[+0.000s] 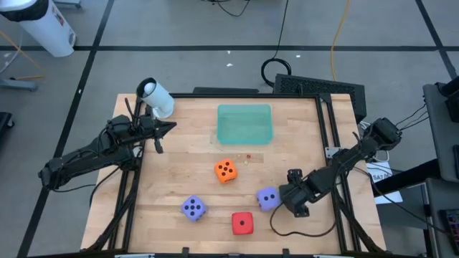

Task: Pick & Place Dice
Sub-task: Put the large green dice into the light blue bin

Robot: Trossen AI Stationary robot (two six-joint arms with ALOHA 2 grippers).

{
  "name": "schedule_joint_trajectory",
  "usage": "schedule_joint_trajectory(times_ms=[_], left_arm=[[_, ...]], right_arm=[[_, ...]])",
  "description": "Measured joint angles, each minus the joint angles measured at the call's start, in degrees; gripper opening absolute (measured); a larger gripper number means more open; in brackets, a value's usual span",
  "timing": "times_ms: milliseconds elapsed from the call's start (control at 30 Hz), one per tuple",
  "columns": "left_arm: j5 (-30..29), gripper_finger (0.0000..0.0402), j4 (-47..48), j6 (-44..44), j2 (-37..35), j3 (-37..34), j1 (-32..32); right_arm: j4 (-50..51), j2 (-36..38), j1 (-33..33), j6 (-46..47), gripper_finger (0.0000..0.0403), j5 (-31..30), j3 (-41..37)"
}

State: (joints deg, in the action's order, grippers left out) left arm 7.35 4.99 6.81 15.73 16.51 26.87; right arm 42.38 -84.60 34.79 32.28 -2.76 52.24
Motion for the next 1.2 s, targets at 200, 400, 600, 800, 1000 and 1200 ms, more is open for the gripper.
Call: schedule_joint_trajectory(times_ms=[200, 400, 600, 800, 1000, 1200], left_arm=[[0.0, 0.0019, 0.0, 0.0, 0.0, 0.0, 0.0], [0.0, 0.0019, 0.0, -0.5, 0.0, 0.0, 0.0], [0.0, 0.0019, -0.1, -0.5, 0.0, 0.0, 0.0], [0.0, 0.0019, -0.6, 0.2, 0.0, 0.0, 0.0], [0.0, 0.0019, -0.6, 0.2, 0.0, 0.0, 0.0], [0.0, 0.0019, -0.8, 0.7, 0.0, 0.0, 0.0]], right_arm=[[-3.5, 0.3, -2.1, 3.0, 0.0393, -1.1, -0.5], [-4.0, 4.2, -5.8, 2.9, 0.0393, 0.1, -0.5], [-4.1, 11.8, -9.2, -1.3, 0.0393, -0.5, 0.7], [-8.5, 17.5, -15.2, -9.6, 0.0393, -6.0, 2.8], [-11.7, 17.7, -24.2, -19.8, 0.0393, -6.1, 7.2], [-9.6, 15.1, -34.5, -28.6, 0.0393, -4.2, 16.5]])
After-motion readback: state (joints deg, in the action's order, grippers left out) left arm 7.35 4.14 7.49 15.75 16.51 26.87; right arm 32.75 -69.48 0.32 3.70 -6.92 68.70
